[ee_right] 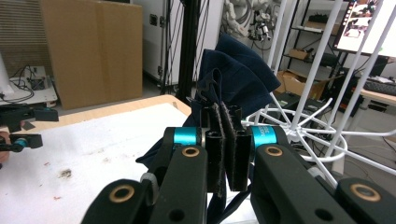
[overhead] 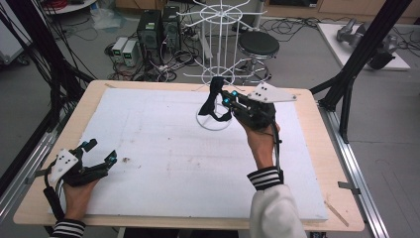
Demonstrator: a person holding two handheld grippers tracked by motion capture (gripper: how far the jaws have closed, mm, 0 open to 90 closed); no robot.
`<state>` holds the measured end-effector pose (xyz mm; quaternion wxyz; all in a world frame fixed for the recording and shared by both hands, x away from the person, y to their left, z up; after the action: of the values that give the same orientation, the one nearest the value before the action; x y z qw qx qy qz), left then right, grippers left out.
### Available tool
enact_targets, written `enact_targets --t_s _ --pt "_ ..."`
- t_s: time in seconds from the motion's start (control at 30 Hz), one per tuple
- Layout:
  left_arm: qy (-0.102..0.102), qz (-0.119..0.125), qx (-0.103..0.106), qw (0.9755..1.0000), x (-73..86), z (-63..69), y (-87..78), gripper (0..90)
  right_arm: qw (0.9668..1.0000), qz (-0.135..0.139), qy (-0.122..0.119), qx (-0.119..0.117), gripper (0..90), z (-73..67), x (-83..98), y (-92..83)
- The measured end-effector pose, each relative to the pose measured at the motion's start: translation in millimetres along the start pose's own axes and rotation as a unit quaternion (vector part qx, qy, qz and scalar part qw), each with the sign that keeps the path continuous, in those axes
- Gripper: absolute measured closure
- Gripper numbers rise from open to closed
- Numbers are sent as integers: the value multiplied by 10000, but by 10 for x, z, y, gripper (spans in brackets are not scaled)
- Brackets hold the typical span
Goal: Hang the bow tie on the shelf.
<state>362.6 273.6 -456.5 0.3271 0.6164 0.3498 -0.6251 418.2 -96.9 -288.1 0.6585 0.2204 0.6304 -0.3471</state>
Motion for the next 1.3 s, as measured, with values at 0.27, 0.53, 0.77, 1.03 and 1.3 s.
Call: enact_targets --t_s 0.27,0.53,0.77,1.03,1.3 --pt "-3 4 4 10000 0 -2 0 161 9999 -91 -60 72 880 51 0 125" --pt "-16 3 12 10000 0 -2 0 161 9995 -236 -11 191 879 162 -7 200" --pt "-18 -2 17 10000 0 -2 -1 161 9987 -412 -1 300 877 255 -12 296" --pt "-21 1 20 10000 0 -3 -1 161 9981 -503 36 346 877 297 36 333" --pt "-19 -5 20 10000 1 -3 0 161 9980 -493 77 392 832 323 42 336"
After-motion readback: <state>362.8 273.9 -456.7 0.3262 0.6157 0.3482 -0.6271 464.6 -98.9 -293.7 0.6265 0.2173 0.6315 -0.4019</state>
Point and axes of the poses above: each handheld gripper's, and its own axes: y roughly forward along the jaws, x roughly out of its underside, z roughly to its right, the point moved 10 cm from there along y, roughly forward along the jaws, and after that the axes turned 5 degrees about x, right-handed, at the moved point
